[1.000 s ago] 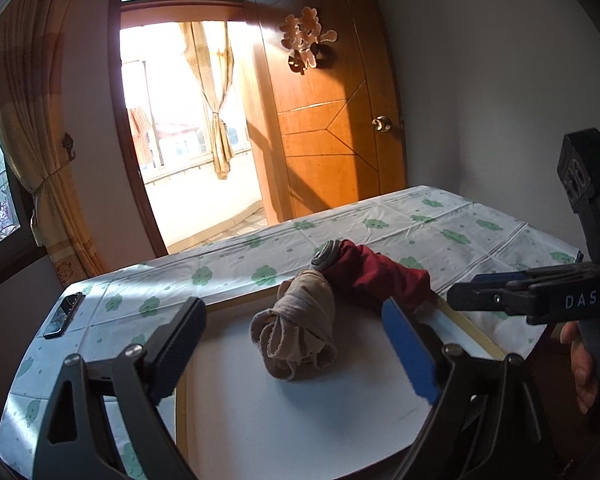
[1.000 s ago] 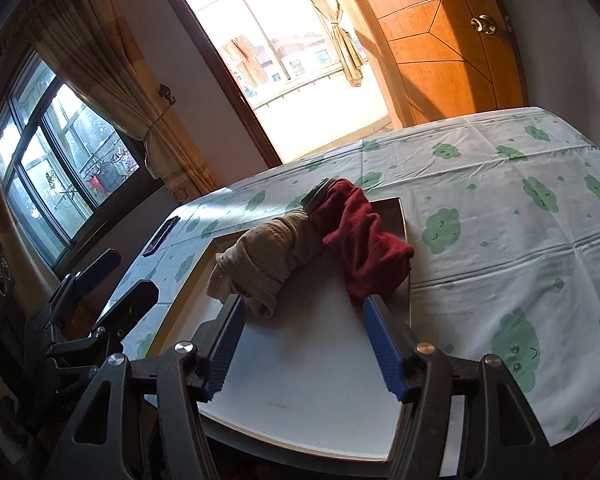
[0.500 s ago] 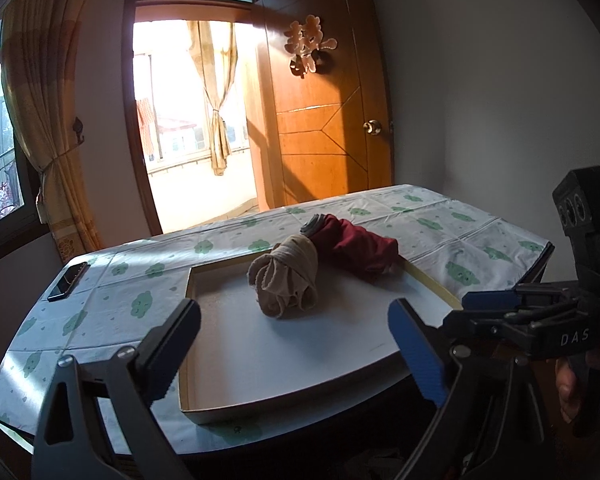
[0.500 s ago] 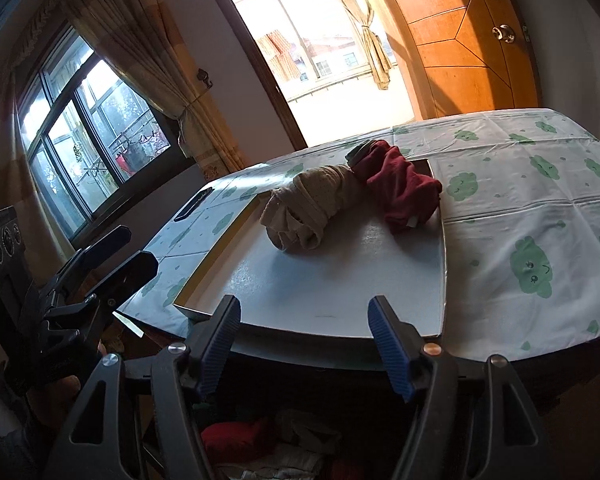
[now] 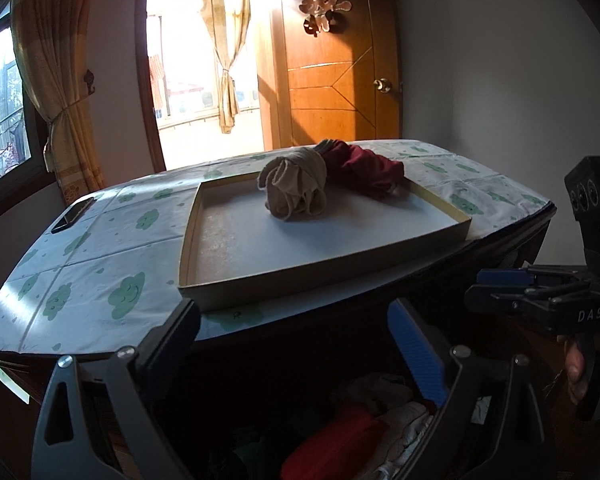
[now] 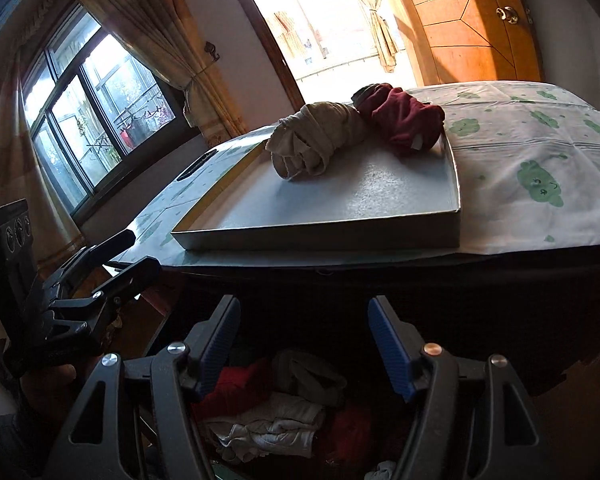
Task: Take underwear out of drawer
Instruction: 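Lower both tools from the tray down into the open drawer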
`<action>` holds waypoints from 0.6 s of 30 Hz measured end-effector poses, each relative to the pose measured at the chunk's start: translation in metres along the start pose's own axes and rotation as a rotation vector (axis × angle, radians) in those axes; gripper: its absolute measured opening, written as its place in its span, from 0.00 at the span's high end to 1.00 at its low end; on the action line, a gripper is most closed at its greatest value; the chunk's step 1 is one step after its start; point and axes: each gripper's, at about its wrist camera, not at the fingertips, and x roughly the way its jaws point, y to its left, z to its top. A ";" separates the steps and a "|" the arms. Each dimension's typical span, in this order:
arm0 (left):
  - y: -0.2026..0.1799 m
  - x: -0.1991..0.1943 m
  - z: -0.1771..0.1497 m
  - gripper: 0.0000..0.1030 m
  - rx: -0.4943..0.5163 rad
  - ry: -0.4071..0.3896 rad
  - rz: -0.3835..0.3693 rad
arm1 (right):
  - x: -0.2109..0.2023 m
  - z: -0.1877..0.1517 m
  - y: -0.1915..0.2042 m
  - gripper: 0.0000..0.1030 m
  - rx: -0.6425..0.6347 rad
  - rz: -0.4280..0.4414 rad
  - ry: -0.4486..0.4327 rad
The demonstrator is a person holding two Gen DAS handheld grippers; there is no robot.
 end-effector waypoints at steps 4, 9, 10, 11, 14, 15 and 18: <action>0.005 0.002 -0.021 0.07 -0.019 0.044 0.010 | 0.005 -0.017 0.001 0.33 0.003 0.002 0.014; 0.006 0.004 -0.044 0.07 -0.034 0.095 0.011 | 0.009 -0.033 0.000 0.33 0.001 -0.005 0.035; 0.006 0.005 -0.049 0.07 -0.033 0.105 0.013 | 0.010 -0.036 0.000 0.33 0.001 -0.008 0.038; 0.005 0.005 -0.053 0.07 -0.029 0.113 0.017 | 0.011 -0.039 -0.001 0.33 0.004 -0.011 0.040; 0.002 0.008 -0.065 0.07 -0.004 0.147 0.014 | 0.013 -0.044 -0.004 0.33 0.020 -0.013 0.048; 0.001 0.009 -0.068 0.07 0.001 0.161 0.010 | 0.014 -0.047 -0.004 0.33 0.023 -0.014 0.050; -0.001 0.014 -0.075 0.07 0.026 0.204 0.000 | 0.018 -0.053 -0.005 0.33 0.033 -0.009 0.061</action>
